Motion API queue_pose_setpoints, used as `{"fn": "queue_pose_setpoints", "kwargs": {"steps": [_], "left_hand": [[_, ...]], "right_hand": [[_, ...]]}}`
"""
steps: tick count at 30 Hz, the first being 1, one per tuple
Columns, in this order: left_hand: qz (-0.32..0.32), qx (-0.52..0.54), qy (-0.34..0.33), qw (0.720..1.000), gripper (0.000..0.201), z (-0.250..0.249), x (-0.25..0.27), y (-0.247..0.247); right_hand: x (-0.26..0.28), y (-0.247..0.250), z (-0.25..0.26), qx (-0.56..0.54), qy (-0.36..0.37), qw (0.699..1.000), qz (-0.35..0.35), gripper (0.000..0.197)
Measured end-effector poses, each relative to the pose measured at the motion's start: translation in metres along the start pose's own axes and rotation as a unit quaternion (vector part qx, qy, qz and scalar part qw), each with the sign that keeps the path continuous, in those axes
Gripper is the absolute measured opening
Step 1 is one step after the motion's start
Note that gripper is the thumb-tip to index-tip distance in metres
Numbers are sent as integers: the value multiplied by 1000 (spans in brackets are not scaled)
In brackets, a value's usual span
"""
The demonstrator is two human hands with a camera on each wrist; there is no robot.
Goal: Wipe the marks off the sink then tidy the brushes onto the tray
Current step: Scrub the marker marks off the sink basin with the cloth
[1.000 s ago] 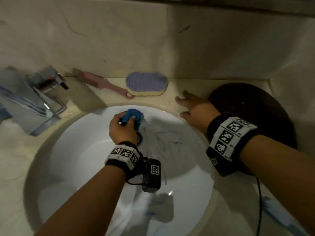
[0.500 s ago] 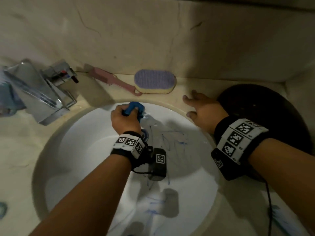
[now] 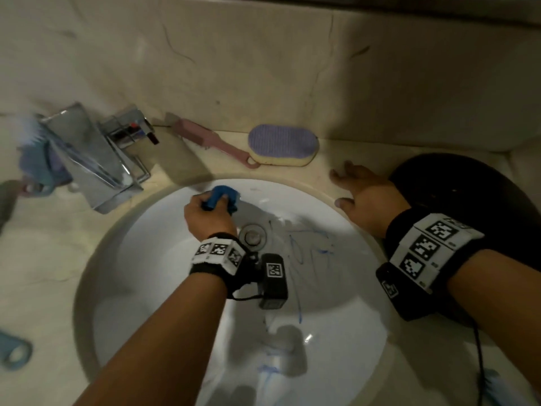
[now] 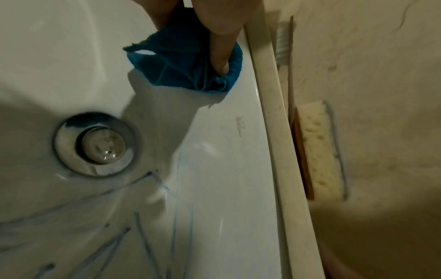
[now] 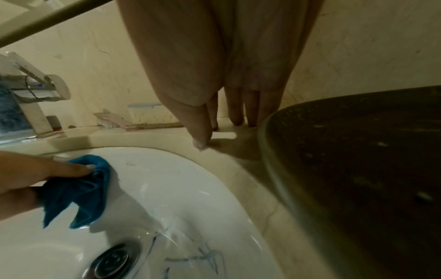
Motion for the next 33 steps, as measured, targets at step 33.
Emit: {"fn": "queue_pose_setpoints", "kwargs": {"steps": [33], "left_hand": [[243,-46,53,967,16,18,74,-71]], "right_hand": [[-1,-2,-5,-11,-8,1000,-16,60]]}}
Point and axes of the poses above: each hand's wrist, its own x-axis away from the middle knuckle, its own y-axis out of the back of the hand, z = x × y, the point moved 5 cm from there along -x, towards the middle knuckle, and after that the axes turned 1 degree about -z, right-handed, at the moved point
